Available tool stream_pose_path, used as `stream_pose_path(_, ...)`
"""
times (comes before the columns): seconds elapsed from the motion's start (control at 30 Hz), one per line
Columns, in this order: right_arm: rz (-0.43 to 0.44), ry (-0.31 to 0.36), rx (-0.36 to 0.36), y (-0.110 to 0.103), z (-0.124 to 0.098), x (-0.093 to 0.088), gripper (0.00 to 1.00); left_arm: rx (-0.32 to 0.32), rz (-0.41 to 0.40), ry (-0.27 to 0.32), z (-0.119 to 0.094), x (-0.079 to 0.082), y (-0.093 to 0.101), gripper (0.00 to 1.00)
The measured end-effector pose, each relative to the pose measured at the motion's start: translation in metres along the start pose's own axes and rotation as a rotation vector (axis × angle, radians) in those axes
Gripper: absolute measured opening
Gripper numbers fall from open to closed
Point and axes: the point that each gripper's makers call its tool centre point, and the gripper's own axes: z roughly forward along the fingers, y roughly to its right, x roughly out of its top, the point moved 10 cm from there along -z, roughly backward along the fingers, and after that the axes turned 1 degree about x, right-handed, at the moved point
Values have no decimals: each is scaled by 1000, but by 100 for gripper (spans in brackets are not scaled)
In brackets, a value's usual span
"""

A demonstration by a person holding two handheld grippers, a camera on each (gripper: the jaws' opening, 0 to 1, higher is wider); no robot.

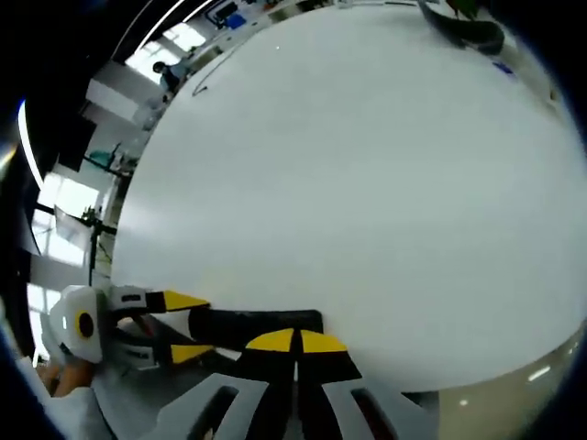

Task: Press the specified remote control buttons in sequence, fully releasing each button before pressing the next.

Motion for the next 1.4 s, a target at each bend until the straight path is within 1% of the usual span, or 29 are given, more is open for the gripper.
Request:
stream_pose_path(0.27, 42, 8, 10, 2, 0, -1, 0, -2, 2, 0, -1, 0, -1, 25)
stream_pose_path(0.53, 42, 4, 11, 1, 0, 0, 0, -3, -3, -4, -2, -2, -2, 25)
stream_pose_path(0.73, 31, -4, 7, 0, 0, 1, 0, -5, 5, 0, -2, -2, -2, 25)
stream_pose_path(0.97, -22, -7, -13, -3, 1, 2, 0, -6, 8, 1, -1, -2, -2, 25)
stream_pose_path(1.07, -21, -2, 2, -2, 2, 3, 0, -6, 14, 6, -2, -3, -2, 25)
stream_pose_path(1.1, -14, -7, 28, -4, 2, 3, 0, -7, 16, 7, -2, -3, -2, 25)
stream_pose_path(1.17, -18, -5, 45, -5, 3, 3, 0, -7, 19, 10, -1, -3, -2, 25)
stream_pose_path(1.3, -34, -16, 36, -7, 5, 2, 0, -8, 15, 11, -1, -3, -2, 25)
stream_pose_path(1.4, -27, -17, 40, -5, 4, 2, 0, -9, 11, 13, -1, -3, -2, 25)
